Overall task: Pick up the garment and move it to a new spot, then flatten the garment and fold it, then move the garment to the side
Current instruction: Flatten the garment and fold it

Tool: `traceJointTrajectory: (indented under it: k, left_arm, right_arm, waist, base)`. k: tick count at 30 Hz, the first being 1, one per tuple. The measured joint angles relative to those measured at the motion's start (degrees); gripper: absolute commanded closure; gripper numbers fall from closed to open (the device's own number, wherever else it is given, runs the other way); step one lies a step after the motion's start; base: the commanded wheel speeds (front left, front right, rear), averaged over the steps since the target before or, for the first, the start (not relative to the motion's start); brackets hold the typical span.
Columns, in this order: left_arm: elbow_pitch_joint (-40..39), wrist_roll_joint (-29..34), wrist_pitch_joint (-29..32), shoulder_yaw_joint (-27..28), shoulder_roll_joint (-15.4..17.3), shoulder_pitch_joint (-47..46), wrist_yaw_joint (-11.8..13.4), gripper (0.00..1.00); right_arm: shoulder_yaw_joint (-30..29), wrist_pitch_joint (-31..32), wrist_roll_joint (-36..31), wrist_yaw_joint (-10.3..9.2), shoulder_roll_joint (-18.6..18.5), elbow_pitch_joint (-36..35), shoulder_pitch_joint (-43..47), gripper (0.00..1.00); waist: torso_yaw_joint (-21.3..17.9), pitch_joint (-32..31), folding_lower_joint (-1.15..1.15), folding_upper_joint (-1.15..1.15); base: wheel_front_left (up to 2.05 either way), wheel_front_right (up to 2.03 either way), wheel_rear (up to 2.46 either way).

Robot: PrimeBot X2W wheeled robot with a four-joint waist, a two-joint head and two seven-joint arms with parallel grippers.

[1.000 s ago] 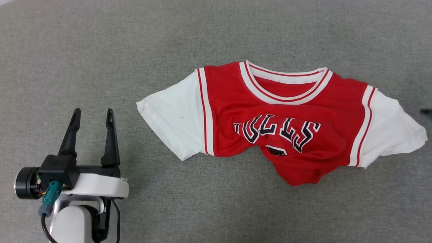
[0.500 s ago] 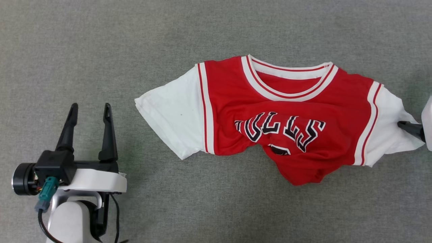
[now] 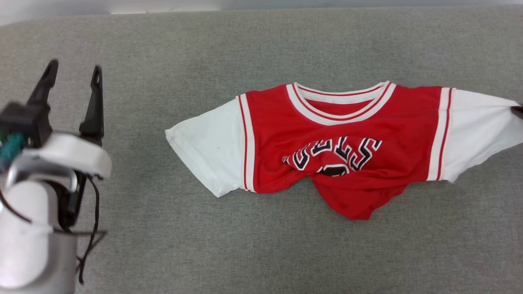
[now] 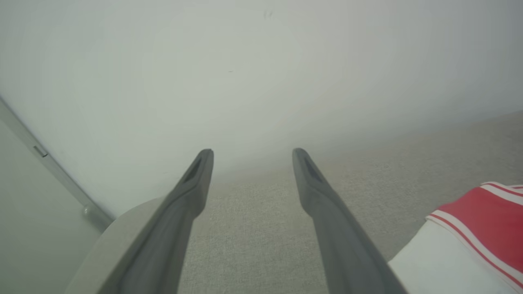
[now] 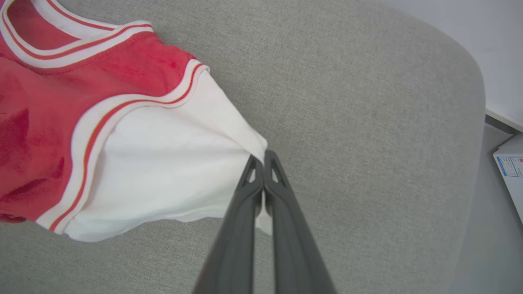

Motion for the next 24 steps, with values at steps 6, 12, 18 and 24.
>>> traceJointTrajectory:
  k: [6, 12, 18, 24]
  left_arm:
    - [-2.43, -11.47, 17.93, -12.93, 10.65, -7.89, -0.23, 0.0]
    - [-4.34, -25.85, 36.74, -26.35, 20.48, -16.7, -0.23, 0.0]
    - [-4.68, -35.05, 48.97, -37.47, 25.71, -24.15, -0.23, 0.0]
    - [-3.35, -40.77, 56.86, -46.98, 28.58, -29.93, -0.23, 0.0]
  right_arm:
    - [-1.86, -1.34, -0.23, 0.0, -0.66, -3.1, 2.03, 1.0]
    - [-2.83, -1.42, -1.89, 0.0, 0.92, -4.83, 2.89, 1.0]
    - [-2.94, -0.89, -3.44, 0.0, 2.82, -6.64, 2.5, 1.0]
    - [-2.19, -0.36, -4.76, 0.0, 4.04, -8.05, 0.85, 1.0]
  waist:
    - [-1.03, 0.71, 0.0, 0.0]
    - [-2.11, 1.93, 0.0, 0.0]
    - [-3.47, 3.56, 0.0, 0.0]
    - [-4.93, 5.58, 0.0, 0.0]
  base:
    - [0.0, 0.0, 0.0]
    - [0.0, 0.0, 0.0]
    - [0.0, 0.0, 0.0]
    - [0.0, 0.0, 0.0]
